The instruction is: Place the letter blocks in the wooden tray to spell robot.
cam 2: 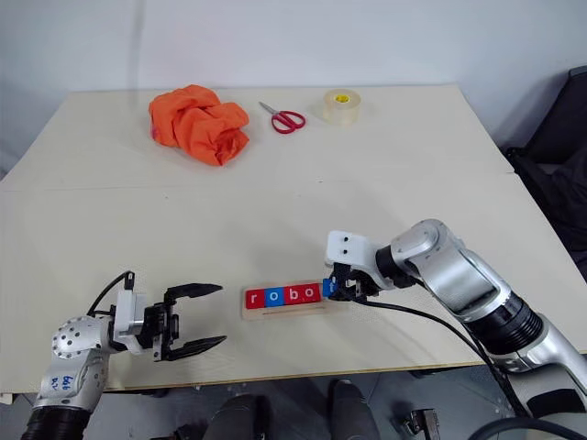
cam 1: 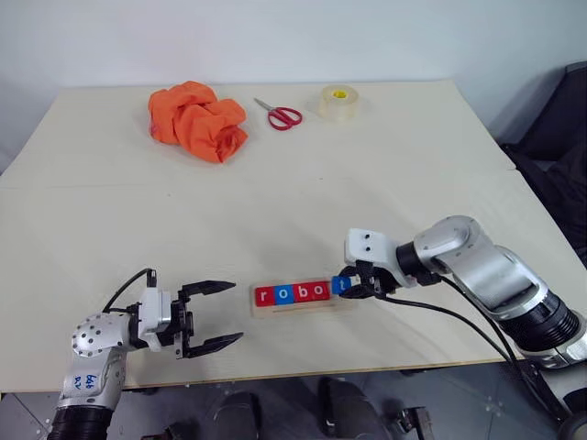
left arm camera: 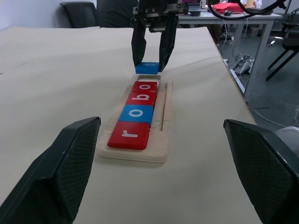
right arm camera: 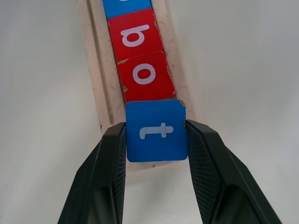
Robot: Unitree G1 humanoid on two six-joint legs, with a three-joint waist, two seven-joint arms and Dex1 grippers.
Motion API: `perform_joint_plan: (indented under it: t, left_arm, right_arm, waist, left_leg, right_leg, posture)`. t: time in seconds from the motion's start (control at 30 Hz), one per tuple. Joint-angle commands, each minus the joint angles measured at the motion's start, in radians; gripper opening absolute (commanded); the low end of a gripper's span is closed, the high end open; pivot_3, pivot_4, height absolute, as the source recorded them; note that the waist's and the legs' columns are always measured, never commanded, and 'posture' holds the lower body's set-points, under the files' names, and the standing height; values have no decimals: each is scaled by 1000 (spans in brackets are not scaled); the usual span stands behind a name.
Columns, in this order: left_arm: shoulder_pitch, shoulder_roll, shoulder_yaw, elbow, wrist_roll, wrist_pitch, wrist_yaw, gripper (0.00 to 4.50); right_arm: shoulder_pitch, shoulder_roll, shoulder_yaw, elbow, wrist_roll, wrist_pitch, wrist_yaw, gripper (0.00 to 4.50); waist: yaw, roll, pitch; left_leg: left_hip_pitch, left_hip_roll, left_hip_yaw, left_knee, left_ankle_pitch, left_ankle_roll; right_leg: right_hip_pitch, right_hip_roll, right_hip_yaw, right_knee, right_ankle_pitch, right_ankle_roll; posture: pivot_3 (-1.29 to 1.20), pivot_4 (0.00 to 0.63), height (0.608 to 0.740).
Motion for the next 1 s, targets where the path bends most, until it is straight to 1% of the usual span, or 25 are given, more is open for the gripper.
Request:
perform_joint_plan:
  t: [0.03, 0.43, 0.47, 0.57, 0.67, 0.7, 0.87, 1.0]
  left_arm:
    - [7, 5, 10, -32, -12, -8, 10, 4500]
    - [5, 9, 10, -32, -10, -9, 20, 4500]
    - [2, 9, 9, -30, -10, -8, 20, 4500]
    - [-4, 8, 9, -25, -9, -10, 20, 4500]
    - [-8, 8, 10, -20, -8, -11, 20, 4500]
    - [-8, 8, 10, -20, -8, -11, 20, 4500]
    - [-18, 5, 9, -12, -6, -13, 20, 4500]
    - [-36, 1, 5, 5, -2, -16, 21, 4500]
  right_arm:
    - [-18, 10, 8, 2, -17, -27, 4, 1443]
    - [-19, 15, 30, 24, -38, -61, 25, 1443]
    - [-19, 14, 33, 22, -39, -62, 29, 2175]
    - [-21, 19, 29, 18, -44, -59, 30, 3154]
    - [-28, 22, 14, 5, -36, -46, 29, 4287]
    - [-30, 21, 9, 1, -33, -41, 28, 4473]
    - [-21, 11, -30, -23, -12, -24, 21, 4473]
    - [5, 9, -67, -12, -2, -51, 3, 4473]
  waist:
    - [0, 0, 0]
    - [0, 0, 0]
    - [0, 0, 0]
    - [0, 0, 0]
    - [0, 0, 0]
    - [0, 0, 0]
    - [1, 0, 0]
    - [1, 0, 0]
  left_leg:
    - [0, 0, 0, 0, 0, 0]
    - [0, 0, 0, 0, 0, 0]
    - [0, 0, 0, 0, 0, 0]
    - [0, 0, 0, 0, 0, 0]
    - [0, 0, 0, 0, 0, 0]
    - [0, 0, 0, 0, 0, 0]
    - [0, 0, 0, 0, 0, 0]
    - [0, 0, 0, 0, 0, 0]
  right_leg:
    - [0, 0, 0, 0, 0, 0]
    - [0, 0, 0, 0, 0, 0]
    - [0, 0, 0, 0, 0, 0]
    - [0, 0, 0, 0, 0, 0]
    - [0, 0, 0, 0, 0, 0]
    - [0, 0, 0, 0, 0, 0]
    - [0, 0, 0, 0, 0, 0]
    - [0, 0, 0, 0, 0, 0]
  posture:
    - [0, 150, 740]
    - [0, 150, 740]
    - [0, 150, 740]
    - [0, 150, 740]
    - [0, 150, 740]
    - [0, 150, 740]
    - [0, 150, 740]
    - [0, 150, 740]
